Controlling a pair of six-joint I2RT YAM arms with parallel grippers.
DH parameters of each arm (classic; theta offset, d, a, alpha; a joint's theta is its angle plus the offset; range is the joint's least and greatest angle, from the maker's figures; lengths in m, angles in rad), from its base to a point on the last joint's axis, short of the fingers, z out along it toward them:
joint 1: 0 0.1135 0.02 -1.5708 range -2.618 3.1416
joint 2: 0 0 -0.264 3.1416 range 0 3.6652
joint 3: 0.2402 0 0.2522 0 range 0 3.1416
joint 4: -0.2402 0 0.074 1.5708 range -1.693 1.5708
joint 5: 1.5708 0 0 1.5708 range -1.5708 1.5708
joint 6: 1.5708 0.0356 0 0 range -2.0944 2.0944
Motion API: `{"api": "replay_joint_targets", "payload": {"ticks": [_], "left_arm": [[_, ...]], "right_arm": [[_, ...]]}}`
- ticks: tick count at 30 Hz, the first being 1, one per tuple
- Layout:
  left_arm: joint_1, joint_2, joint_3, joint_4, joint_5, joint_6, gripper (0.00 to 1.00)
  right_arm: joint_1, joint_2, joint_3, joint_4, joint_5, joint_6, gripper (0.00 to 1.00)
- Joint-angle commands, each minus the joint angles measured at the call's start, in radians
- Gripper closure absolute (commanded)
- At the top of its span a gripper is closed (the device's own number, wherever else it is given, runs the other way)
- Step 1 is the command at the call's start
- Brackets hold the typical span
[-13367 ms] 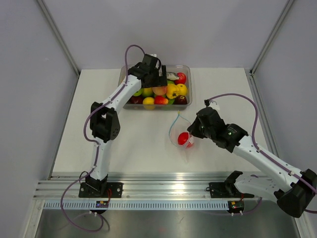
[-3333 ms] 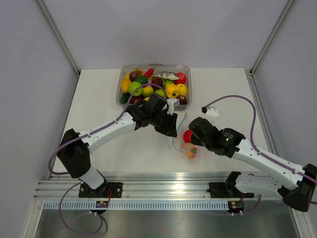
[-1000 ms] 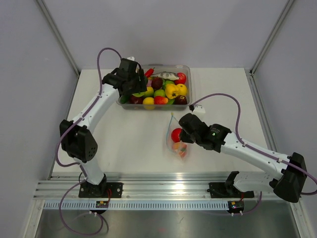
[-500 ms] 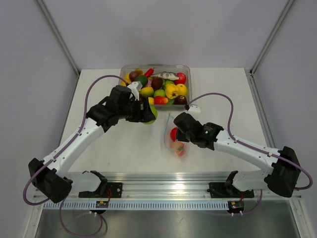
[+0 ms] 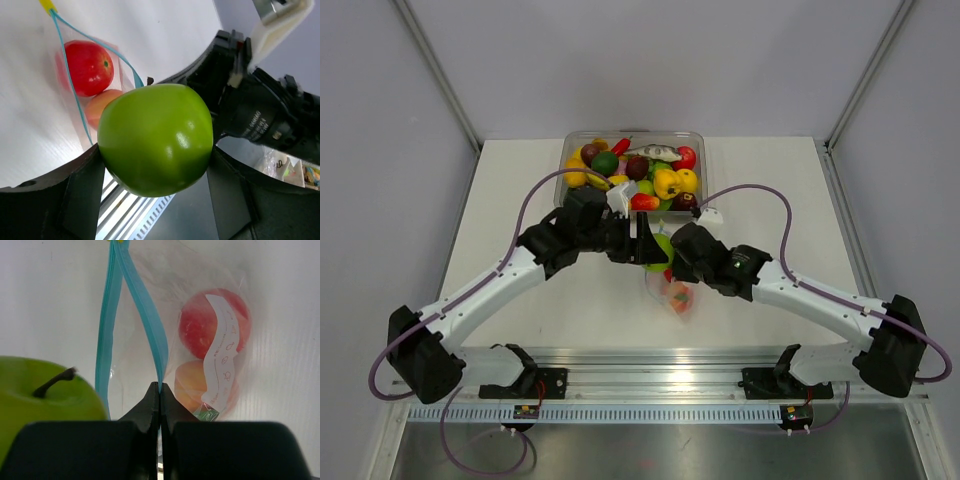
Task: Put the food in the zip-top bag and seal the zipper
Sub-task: Place the fake fruit in the zipper food storage bag.
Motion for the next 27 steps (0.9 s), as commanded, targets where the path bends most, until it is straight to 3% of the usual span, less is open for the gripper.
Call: {"api": "replay_joint_targets", "payload": {"ticks": [1, 10, 15, 22, 26, 27], "left_arm": [[-0.015, 0.06, 0.0, 0.114, 0.021, -0.04, 0.55], [-0.033, 0.206, 0.003, 0.14, 0.011, -0.049, 0.57], [-0.051, 0.249, 0.032, 0.1, -0.049, -0.037, 0.52], [-0.102, 0.28, 0.095, 0.003, -0.141, 0.002, 0.35], [-0.127, 0.291, 0.128, -0.05, -0.195, 0.036, 0.01], [-0.133, 0.291, 0.141, -0.06, -0.196, 0.04, 0.01]], "right_arm": [[-0.006, -0.074, 0.006, 0.032, 0.004, 0.021, 1.0], [-0.006, -0.194, -0.063, 0.047, -0.012, 0.037, 1.0], [-0.005, -0.216, -0.077, 0.058, -0.027, 0.04, 1.0], [-0.006, -0.223, -0.095, 0.104, -0.062, 0.047, 1.0], [-0.006, -0.228, -0.104, 0.11, -0.064, 0.054, 1.0], [-0.006, -0.228, -0.106, 0.11, -0.062, 0.052, 1.0]]}}
